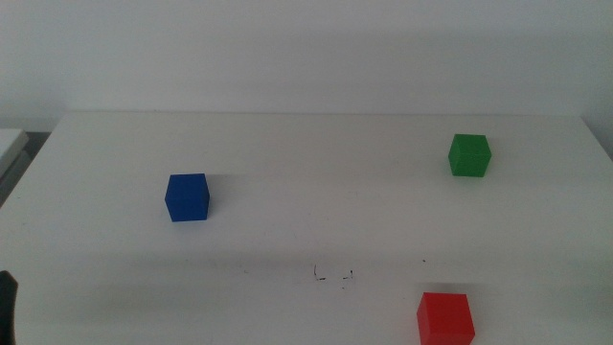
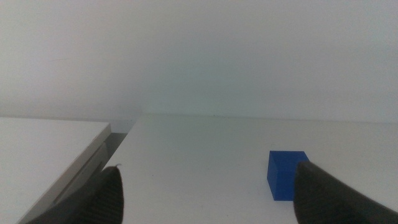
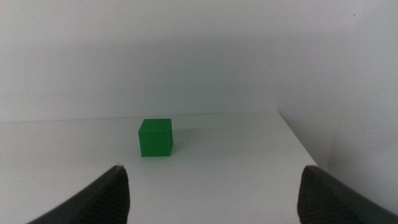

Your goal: Stack red cubes first, then green, then blue cubes in a specific spot.

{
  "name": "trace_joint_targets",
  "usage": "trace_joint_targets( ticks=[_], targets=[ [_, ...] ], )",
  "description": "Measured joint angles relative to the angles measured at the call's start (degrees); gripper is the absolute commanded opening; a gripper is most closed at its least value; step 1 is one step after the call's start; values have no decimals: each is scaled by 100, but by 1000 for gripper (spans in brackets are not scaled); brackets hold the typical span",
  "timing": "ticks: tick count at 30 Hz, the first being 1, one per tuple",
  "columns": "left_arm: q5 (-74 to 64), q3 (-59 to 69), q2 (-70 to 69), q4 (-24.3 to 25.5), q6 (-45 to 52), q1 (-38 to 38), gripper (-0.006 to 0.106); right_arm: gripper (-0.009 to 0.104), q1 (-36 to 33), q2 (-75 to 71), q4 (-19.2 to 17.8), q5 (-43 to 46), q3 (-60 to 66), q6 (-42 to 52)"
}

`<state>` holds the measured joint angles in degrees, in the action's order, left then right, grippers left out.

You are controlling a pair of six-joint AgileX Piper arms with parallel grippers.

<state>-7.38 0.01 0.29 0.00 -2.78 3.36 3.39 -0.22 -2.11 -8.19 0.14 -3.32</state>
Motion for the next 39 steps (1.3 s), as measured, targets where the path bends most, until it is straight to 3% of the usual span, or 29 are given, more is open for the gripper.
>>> trace_joint_targets(
  ticks=[6, 9, 12, 18, 21, 30, 33, 39],
  targets=[
    [0, 0, 0, 0, 0, 0, 94, 93, 0, 0, 211, 0, 0, -35],
    [0, 0, 0, 0, 0, 0, 94, 93, 0, 185, 522, -211, -396, -69],
    [0, 0, 0, 0, 0, 0, 94, 93, 0, 950, 648, -909, -1502, -69],
    [0, 0, 0, 0, 0, 0, 94, 93, 0, 2723, 941, -3330, -3967, -69],
    [0, 0, 0, 0, 0, 0, 94, 93, 0, 3283, 1016, -4124, -4834, -69],
    [0, 0, 0, 0, 0, 0, 94, 93, -98, 4107, 1160, -5100, -5289, -144],
    [0, 0, 0, 0, 0, 0, 94, 93, -611, 4703, 1001, -5253, -5289, -370],
    [0, 0, 0, 0, 0, 0, 94, 93, -2513, 5819, 367, -5275, -5343, -1684]
  ],
)
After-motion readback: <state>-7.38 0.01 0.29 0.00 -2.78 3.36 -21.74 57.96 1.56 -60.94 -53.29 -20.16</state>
